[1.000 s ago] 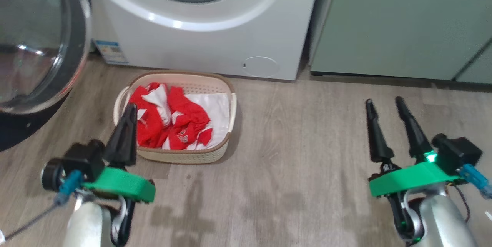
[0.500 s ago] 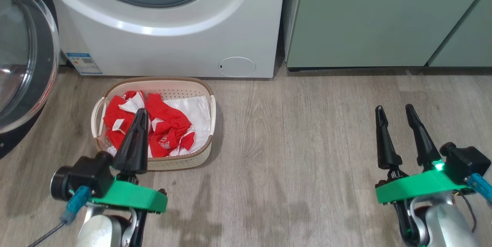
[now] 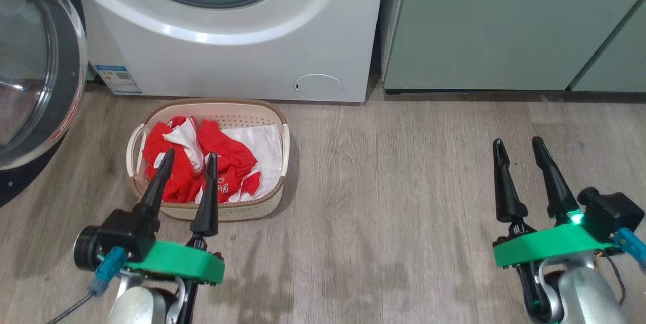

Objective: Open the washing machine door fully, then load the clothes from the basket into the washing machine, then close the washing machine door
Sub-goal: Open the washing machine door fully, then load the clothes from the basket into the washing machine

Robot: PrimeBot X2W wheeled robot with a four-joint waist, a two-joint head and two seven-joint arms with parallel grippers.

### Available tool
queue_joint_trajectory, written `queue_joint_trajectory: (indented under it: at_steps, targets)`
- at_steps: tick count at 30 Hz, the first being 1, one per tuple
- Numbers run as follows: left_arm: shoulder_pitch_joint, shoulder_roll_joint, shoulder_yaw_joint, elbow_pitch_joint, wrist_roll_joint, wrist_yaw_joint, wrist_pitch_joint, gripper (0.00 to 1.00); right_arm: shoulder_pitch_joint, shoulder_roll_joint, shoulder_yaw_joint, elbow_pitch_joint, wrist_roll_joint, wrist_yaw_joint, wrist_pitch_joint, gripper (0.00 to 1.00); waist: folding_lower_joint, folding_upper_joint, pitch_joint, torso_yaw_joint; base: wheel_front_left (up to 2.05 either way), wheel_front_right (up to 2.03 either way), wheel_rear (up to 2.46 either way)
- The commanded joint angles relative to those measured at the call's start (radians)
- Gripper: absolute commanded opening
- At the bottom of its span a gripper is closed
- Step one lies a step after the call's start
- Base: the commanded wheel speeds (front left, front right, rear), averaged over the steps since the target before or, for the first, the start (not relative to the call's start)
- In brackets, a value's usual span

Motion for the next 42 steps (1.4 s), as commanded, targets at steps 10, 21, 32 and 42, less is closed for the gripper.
queue_joint_trajectory:
  at_steps: [10,21,32,42]
  targets:
    - [-0.025,0.001,0.03,-0.027,0.002,0.018,-0.005,1.0,-0.01,0.001,0.022,-0.03,-0.005,0.0,-0.009,1.0,0.0,0.0,0.001,0.001,0.0,0.0,0.0]
    - [-0.029,0.001,0.027,-0.029,0.0,0.023,-0.005,1.0,-0.01,0.001,0.023,-0.029,-0.004,0.0,-0.009,1.0,0.0,0.0,0.001,0.005,0.0,0.0,0.0]
    - [-0.032,0.001,0.023,-0.036,0.0,0.022,-0.005,1.0,-0.014,0.001,0.021,-0.026,-0.005,0.0,-0.009,1.0,0.0,0.0,0.003,0.01,0.0,0.0,0.0]
    - [-0.022,0.001,0.029,-0.017,-0.058,0.008,-0.005,1.0,-0.013,0.001,0.026,-0.021,-0.006,0.0,-0.009,1.0,0.0,0.0,-0.004,0.012,0.18,-0.18,0.0]
